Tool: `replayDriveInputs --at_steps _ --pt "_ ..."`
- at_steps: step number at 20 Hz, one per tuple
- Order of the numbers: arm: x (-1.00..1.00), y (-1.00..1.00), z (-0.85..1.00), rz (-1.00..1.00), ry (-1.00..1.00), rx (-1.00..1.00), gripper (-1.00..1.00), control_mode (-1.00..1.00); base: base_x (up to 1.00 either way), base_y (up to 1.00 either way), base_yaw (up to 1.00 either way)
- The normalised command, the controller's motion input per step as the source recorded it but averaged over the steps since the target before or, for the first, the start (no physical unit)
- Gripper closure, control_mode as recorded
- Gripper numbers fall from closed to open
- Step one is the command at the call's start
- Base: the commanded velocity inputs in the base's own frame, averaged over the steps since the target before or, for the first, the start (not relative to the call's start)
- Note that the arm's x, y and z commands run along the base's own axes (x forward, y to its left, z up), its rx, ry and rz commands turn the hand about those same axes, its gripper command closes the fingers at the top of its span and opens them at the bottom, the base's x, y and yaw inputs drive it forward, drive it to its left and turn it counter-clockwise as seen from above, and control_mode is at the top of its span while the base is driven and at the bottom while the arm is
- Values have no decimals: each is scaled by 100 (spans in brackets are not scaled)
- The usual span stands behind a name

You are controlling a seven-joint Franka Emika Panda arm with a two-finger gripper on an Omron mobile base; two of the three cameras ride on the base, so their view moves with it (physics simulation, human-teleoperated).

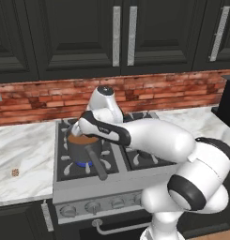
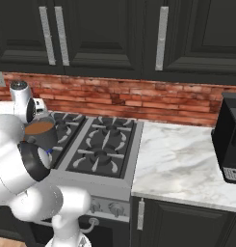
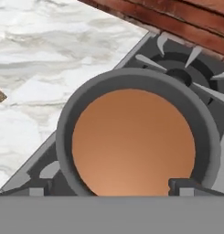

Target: Pick up the sugar cube(s) and place them in the saucepan with hot chocolate.

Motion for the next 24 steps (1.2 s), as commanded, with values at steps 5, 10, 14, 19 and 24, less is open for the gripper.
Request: replayDriveInputs --at_steps 5,10,14,19,24 --pt "-41 3 23 0 -18 0 -100 -100 0 0 0" --pt "-23 8 22 1 -15 0 -100 -100 0 0 0" --pt "-5 25 4 8 -1 0 -100 -100 0 0 0" --pt "0 5 0 0 0 0 -100 -100 0 0 0" --pt "0 10 0 1 0 0 -100 -100 0 0 0"
